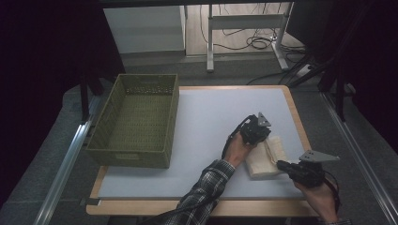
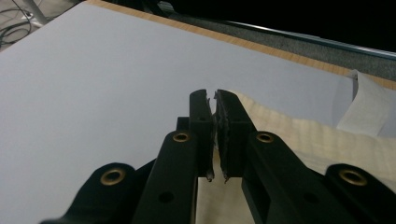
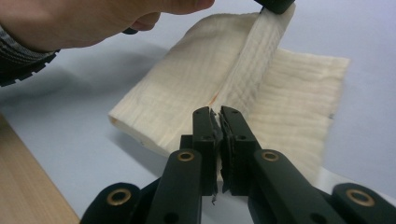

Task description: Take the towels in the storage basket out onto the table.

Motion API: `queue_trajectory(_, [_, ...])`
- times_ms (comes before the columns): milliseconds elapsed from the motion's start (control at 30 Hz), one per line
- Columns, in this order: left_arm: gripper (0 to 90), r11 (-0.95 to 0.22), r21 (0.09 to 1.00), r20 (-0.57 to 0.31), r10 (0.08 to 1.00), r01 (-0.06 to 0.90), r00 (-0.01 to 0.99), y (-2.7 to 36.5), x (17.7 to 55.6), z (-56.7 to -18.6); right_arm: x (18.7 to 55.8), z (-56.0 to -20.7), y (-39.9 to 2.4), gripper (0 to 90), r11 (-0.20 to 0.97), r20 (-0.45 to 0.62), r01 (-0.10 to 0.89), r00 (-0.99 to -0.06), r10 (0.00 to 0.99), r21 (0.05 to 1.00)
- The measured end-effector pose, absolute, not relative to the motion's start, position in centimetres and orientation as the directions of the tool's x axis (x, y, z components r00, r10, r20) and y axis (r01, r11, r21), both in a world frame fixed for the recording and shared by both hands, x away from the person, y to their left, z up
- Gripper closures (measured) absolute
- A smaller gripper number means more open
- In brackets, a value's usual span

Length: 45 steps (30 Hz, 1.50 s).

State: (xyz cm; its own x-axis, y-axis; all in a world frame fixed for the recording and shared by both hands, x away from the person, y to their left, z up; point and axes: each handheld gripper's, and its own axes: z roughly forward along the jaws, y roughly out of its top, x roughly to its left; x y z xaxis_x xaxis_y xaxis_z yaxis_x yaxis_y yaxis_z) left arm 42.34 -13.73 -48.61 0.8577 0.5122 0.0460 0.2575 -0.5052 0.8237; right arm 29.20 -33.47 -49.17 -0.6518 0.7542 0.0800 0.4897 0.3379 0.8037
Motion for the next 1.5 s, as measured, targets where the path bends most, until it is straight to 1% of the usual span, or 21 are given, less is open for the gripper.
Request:
queue_trajectory(200, [85.5,-0.518,0.816,0.047,0.503,0.257,0.863,-15.0,42.8,-49.0,29.3,-49.2,-34.2,85.1,0.323,0.083,0.499,-0.632,0.770,0.804])
queue_trajectory(300, [85.5,-0.540,0.800,0.056,0.500,0.260,0.864,-15.8,43.2,-49.5,29.6,-49.7,-34.7,85.0,0.316,0.086,0.512,-0.617,0.783,0.799])
queue_trajectory(400, [85.0,-0.546,0.793,0.047,0.497,0.271,0.866,-16.2,43.5,-49.9,29.8,-50.3,-35.0,84.3,0.308,0.091,0.524,-0.603,0.792,0.794])
queue_trajectory(467, [81.0,-0.543,0.796,0.045,0.494,0.268,0.868,-16.4,43.6,-49.9,29.9,-50.7,-35.2,81.9,0.311,0.078,0.525,-0.593,0.802,0.793])
queue_trajectory(567, [63.9,-0.501,0.818,0.019,0.513,0.281,0.858,-16.3,43.5,-49.5,29.9,-50.8,-35.6,75.2,0.297,0.066,0.519,-0.571,0.819,0.801])
queue_trajectory(633, [55.9,-0.477,0.830,0.001,0.518,0.288,0.856,-16.1,43.5,-49.0,29.7,-50.4,-35.9,71.1,0.290,0.052,0.512,-0.554,0.831,0.808])
queue_trajectory(700, [50.6,-0.466,0.837,0.001,0.524,0.286,0.852,-15.8,43.3,-48.4,29.4,-50.0,-36.4,69.0,0.286,0.044,0.510,-0.542,0.839,0.811])
queue_trajectory(867, [44.7,-0.479,0.836,0.026,0.523,0.268,0.852,-14.8,42.8,-47.4,29.3,-48.7,-37.1,65.5,0.277,0.023,0.495,-0.517,0.856,0.824])
queue_trajectory(900, [42.9,-0.488,0.830,0.032,0.527,0.272,0.849,-14.0,42.6,-47.2,29.4,-48.5,-37.1,63.7,0.275,0.022,0.491,-0.516,0.856,0.826])
queue_trajectory(1033, [41.4,-0.502,0.817,0.042,0.540,0.282,0.840,-12.1,42.1,-47.5,30.2,-48.5,-36.2,60.6,0.286,0.018,0.498,-0.520,0.854,0.819])
queue_trajectory(1200, [41.1,-0.516,0.799,0.034,0.552,0.309,0.833,-9.8,41.5,-48.4,31.1,-49.9,-35.4,60.4,0.316,-0.003,0.524,-0.514,0.858,0.791])
queue_trajectory(1333, [41.8,-0.528,0.786,0.027,0.552,0.324,0.834,-8.8,41.2,-49.2,31.1,-51.1,-35.9,60.8,0.330,-0.017,0.557,-0.492,0.870,0.762])
queue_trajectory(1500, [42.4,-0.541,0.766,0.019,0.558,0.346,0.830,-7.9,41.2,-50.3,30.8,-52.1,-36.9,60.3,0.278,0.041,0.579,-0.476,0.878,0.767])
